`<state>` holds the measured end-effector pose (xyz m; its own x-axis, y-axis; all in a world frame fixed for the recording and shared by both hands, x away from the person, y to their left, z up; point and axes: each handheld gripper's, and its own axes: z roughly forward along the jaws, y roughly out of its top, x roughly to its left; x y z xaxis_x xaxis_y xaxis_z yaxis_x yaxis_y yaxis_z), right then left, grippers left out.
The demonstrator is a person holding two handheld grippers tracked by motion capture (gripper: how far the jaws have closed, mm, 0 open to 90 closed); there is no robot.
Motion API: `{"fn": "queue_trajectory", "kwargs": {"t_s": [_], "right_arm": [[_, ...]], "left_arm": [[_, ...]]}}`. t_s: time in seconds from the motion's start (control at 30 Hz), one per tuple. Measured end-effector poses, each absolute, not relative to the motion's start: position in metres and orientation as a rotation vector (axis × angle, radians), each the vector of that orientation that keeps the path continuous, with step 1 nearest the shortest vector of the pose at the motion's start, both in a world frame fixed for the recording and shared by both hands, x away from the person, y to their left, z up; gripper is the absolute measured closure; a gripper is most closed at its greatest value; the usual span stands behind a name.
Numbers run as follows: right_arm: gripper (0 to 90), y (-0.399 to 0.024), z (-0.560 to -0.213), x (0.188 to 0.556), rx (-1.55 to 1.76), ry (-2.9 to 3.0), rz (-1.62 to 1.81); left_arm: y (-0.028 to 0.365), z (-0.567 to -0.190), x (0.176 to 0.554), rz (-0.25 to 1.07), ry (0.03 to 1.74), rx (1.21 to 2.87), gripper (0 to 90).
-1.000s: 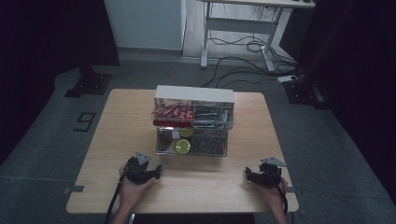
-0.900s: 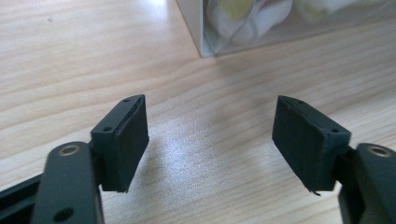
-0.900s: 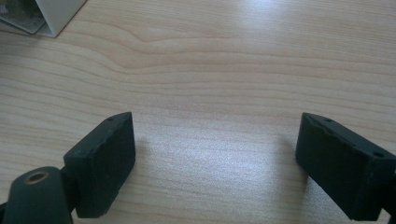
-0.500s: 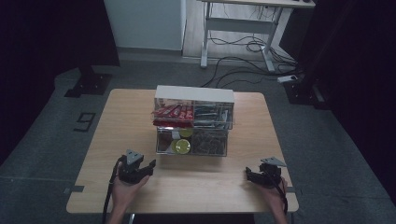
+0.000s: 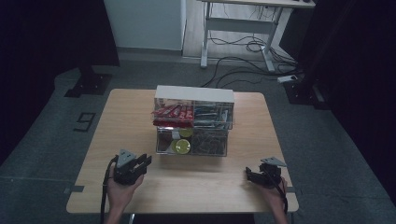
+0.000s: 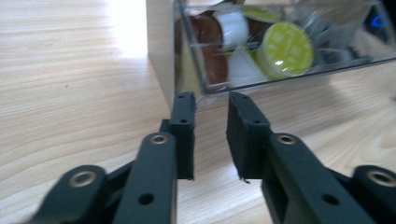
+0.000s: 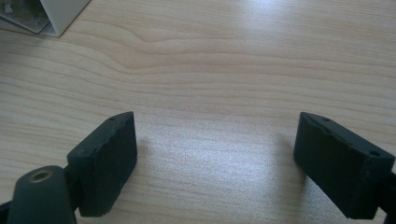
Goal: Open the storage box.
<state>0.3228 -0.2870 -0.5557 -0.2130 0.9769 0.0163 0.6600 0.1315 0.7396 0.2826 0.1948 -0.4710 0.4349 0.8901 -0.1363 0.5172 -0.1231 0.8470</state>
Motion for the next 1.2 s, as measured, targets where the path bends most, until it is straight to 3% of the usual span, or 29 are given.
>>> {"fn": "queue_trajectory", "kwargs": {"t_s": [0.33, 1.2], "right_arm": [[13.7, -0.287, -0.556, 0.323, 1.569, 1.936, 0.872], [14.1, -0.287, -0.556, 0.321, 1.568, 1.936, 0.872]], "left_arm": [[0.198, -0.459, 0.276, 0.455, 1.183, 1.765, 89.4], [0.169, -0.422, 0.286, 0.356, 1.089, 1.757, 90.0]]}}
